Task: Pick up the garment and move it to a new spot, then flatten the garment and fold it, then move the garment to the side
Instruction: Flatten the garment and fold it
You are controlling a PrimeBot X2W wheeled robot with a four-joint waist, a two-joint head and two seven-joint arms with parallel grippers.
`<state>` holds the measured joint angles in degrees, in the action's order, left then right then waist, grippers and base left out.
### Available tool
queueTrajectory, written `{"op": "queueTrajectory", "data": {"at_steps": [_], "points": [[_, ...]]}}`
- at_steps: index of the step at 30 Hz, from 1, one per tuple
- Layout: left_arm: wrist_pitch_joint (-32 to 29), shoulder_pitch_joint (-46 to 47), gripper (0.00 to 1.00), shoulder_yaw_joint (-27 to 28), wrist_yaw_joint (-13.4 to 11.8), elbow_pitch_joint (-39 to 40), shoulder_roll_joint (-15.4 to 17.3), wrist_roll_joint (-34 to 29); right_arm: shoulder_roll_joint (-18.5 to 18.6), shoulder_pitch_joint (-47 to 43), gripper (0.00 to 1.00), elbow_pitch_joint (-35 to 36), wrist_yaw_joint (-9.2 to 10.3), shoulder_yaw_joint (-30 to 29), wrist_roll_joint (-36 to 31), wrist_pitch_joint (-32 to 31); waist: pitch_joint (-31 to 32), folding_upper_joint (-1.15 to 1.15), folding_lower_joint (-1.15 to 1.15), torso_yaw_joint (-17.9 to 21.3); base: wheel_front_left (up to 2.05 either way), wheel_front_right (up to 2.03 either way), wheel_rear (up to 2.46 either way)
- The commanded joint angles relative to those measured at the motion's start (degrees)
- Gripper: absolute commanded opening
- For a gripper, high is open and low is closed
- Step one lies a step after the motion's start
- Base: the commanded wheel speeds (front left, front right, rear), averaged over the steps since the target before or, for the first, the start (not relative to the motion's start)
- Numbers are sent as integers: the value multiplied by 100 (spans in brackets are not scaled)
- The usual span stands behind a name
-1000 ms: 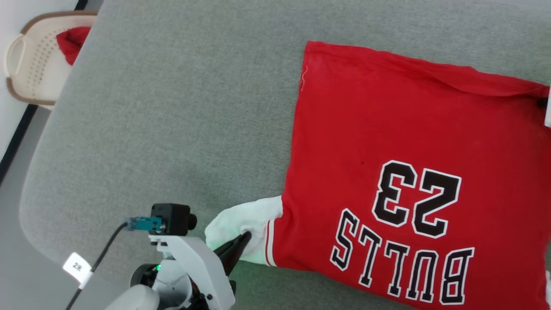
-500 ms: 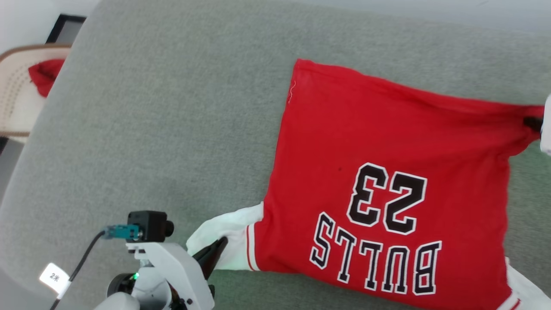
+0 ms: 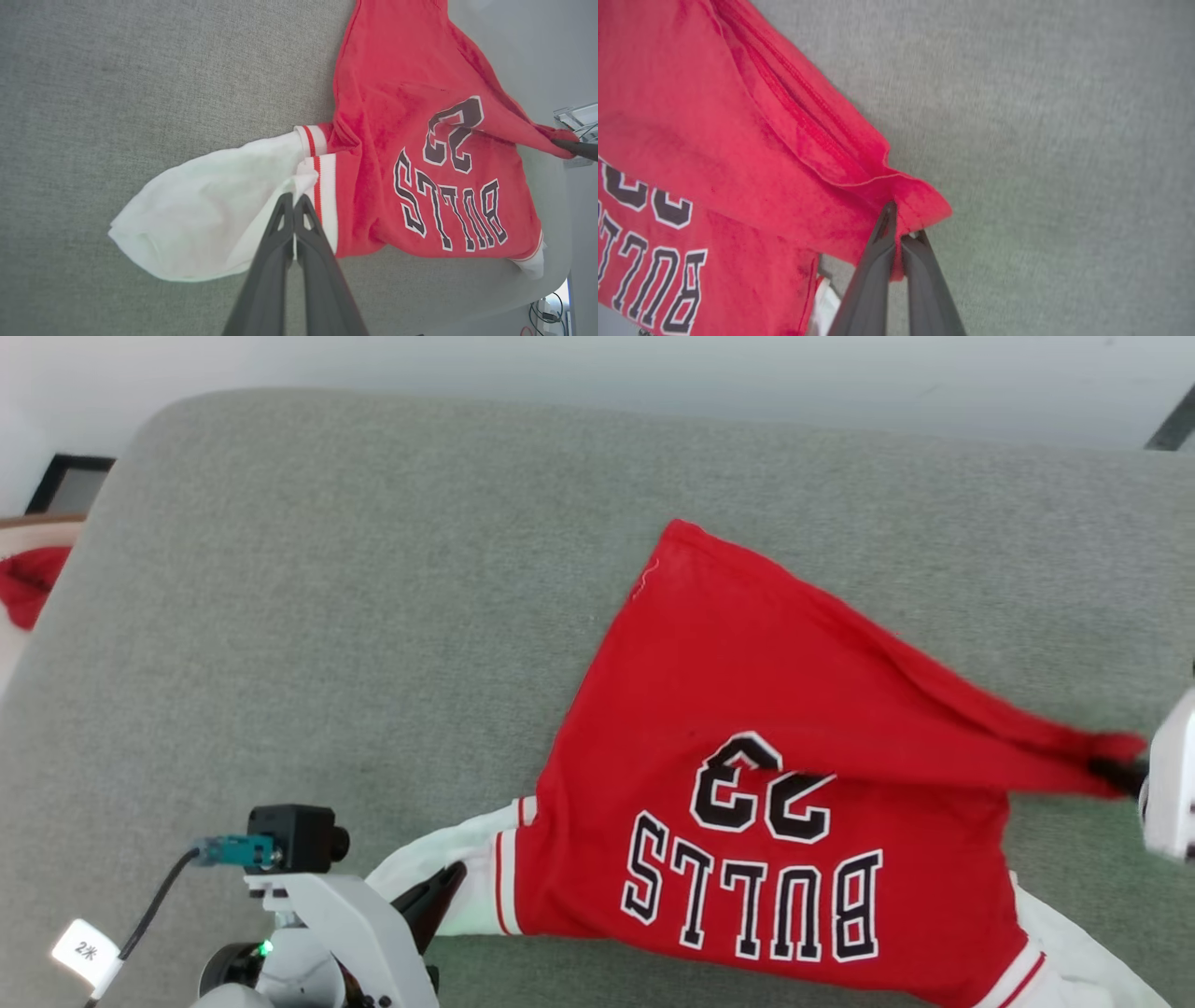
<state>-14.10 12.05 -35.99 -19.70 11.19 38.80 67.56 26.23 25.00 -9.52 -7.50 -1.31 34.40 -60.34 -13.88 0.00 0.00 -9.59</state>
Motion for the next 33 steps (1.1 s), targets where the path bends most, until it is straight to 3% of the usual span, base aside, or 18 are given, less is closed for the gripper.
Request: {"op": "queueTrajectory", "data": {"at_steps": [1,12,21,22,23,24,33], "points": [[-6,-57,0,25,-43,21,28,16,-107,-377,0,251,2,-105,27,-75,105,0,0,125,0,0,0],[22,-170,0,38,-62,87,105,23,-603,-1915,0,1156,2,-662,-40,-371,234,0,0,261,0,0,0],[24,-171,0,21,-36,88,103,20,-939,-2603,0,1408,2,-848,-277,-381,288,0,0,302,0,0,0],[22,-165,0,16,-29,86,95,19,-953,-2606,9,1424,2,-844,-298,-361,294,0,0,301,0,0,0],[21,-158,0,13,-20,82,88,19,-953,-2617,41,1440,2,-830,-316,-325,298,0,0,300,0,0,0],[22,-152,0,7,-10,77,83,14,-946,-2627,100,1450,2,-812,-332,-309,303,0,0,299,0,0,0],[10,-98,0,-54,45,44,29,-29,-722,-2479,100,1975,2,-857,-129,-478,336,0,0,212,0,0,0]]}}
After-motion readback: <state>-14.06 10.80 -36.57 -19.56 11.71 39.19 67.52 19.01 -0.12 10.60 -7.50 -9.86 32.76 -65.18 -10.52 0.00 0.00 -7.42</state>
